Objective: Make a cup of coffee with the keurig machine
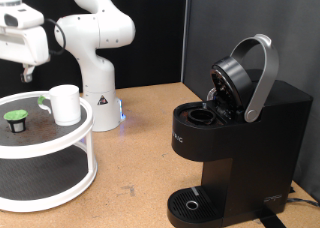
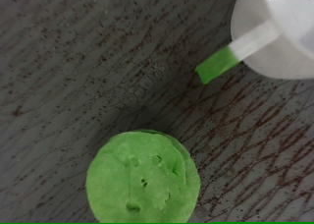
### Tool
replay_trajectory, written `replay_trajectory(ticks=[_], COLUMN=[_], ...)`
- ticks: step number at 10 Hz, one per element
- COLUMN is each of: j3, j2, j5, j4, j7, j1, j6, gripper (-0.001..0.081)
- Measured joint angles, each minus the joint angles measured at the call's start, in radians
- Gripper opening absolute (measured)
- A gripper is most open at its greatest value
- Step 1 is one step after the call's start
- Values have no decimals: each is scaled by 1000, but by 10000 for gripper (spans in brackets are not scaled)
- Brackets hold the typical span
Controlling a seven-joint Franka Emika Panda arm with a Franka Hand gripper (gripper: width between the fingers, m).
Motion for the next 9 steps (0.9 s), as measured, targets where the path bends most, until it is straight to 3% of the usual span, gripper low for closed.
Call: replay_trajectory(ticks=[2, 4, 6, 9], j3=[-5, -17, -56, -89], j2=[27, 22, 22, 45], j5=[-6, -6, -8, -15], j4=[-12, -11, -23, -39], j7=[17, -58, -139, -158], j1=[-4, -3, -3, -3], j6=[36, 38, 111, 189], gripper=[807, 807, 807, 807])
